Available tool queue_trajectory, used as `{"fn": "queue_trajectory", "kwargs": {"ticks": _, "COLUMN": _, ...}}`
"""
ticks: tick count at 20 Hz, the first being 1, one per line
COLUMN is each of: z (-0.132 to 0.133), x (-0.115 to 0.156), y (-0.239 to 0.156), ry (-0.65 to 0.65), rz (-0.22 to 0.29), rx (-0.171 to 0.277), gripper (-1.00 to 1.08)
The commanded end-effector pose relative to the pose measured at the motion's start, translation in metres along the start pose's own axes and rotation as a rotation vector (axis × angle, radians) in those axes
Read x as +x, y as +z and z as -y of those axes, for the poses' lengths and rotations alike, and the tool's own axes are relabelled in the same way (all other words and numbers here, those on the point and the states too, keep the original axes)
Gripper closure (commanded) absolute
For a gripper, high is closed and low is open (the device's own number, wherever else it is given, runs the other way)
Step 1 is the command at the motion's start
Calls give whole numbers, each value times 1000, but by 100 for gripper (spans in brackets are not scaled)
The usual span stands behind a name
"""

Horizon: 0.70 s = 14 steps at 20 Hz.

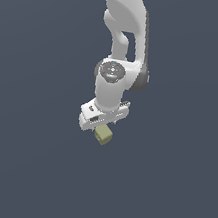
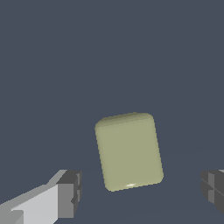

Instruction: Pick up the object and move it to a goal position.

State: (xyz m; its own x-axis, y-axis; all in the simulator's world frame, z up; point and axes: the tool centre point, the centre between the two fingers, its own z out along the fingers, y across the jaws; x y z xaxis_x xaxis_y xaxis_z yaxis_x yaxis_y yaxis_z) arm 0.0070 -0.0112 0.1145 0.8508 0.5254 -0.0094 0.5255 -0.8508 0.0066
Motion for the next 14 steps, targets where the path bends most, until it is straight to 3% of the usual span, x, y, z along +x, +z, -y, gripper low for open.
{"fn": "queue_trajectory", "kwargs": {"ticks": 1, "z": 1, "x": 2, "y": 5, "ry": -55, "rz": -3, "rx": 2, "gripper": -92}}
{"fn": "queue_trajectory", "kwargs": {"ticks": 14, "z": 3, "x": 5, "y": 16, "ry": -177, "rz": -10, "rx": 6, "gripper": -92}}
